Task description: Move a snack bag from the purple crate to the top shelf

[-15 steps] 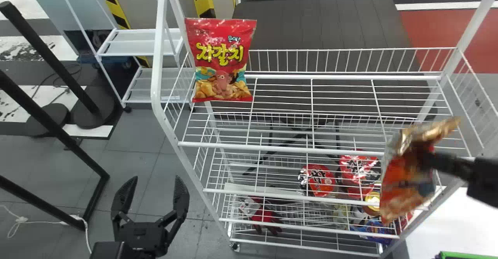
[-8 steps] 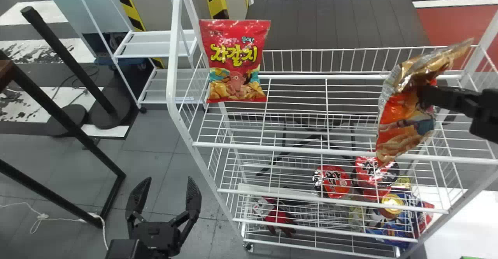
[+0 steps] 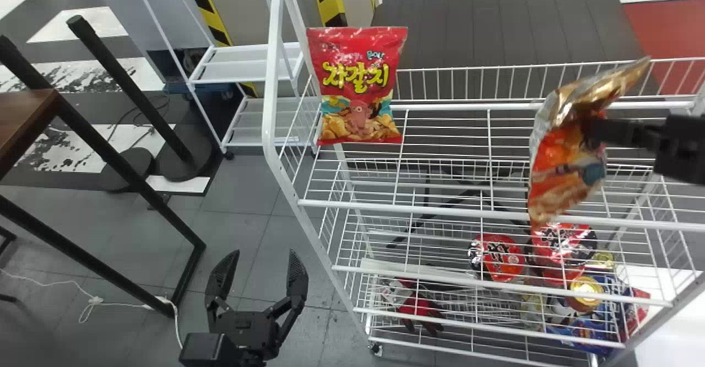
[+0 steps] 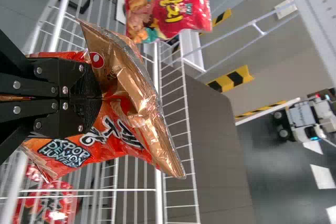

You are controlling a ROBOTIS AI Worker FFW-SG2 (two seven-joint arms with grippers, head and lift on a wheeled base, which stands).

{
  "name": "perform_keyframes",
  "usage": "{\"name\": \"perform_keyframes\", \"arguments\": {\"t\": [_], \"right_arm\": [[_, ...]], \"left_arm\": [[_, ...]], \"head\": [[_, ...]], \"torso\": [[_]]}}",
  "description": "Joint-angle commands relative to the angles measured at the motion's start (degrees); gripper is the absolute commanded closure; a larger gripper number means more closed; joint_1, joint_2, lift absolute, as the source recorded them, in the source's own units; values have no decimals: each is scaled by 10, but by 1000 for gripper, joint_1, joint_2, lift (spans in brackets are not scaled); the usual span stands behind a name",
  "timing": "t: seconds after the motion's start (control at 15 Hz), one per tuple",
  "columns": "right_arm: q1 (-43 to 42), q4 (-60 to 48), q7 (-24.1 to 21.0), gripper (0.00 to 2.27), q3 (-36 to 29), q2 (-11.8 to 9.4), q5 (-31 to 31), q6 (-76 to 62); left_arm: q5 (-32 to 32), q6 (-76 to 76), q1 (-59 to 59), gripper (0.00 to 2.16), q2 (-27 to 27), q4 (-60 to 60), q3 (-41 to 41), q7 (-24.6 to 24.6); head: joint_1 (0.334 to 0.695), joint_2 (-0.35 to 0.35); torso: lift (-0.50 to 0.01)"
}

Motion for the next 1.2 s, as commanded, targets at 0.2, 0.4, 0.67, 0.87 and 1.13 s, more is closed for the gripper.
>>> {"name": "perform_keyframes", "arguments": {"t": [0.2, 0.4, 0.67, 0.87, 1.13], "right_arm": [[-46, 43, 7, 2250, 11, 1, 5, -114], [-44, 76, 4, 2246, 33, 1, 7, -193], [-35, 131, -8, 2250, 57, 1, 0, -291], [-33, 181, -8, 2250, 69, 1, -22, -379], [-18, 236, 6, 2250, 93, 1, -55, -502]], "left_arm": [[2, 0, 0, 120, 0, 3, 3, 0], [2, 0, 1, 120, -1, 2, 3, 1], [2, 0, 1, 120, -4, 5, 3, 1], [3, 0, -1, 120, -4, 9, 3, 0], [3, -12, 1, 124, -4, 9, 3, 1]], "head": [[695, 245], [695, 239], [695, 244], [695, 242], [695, 246]], "torso": [[0], [0], [0], [0], [0]]}}
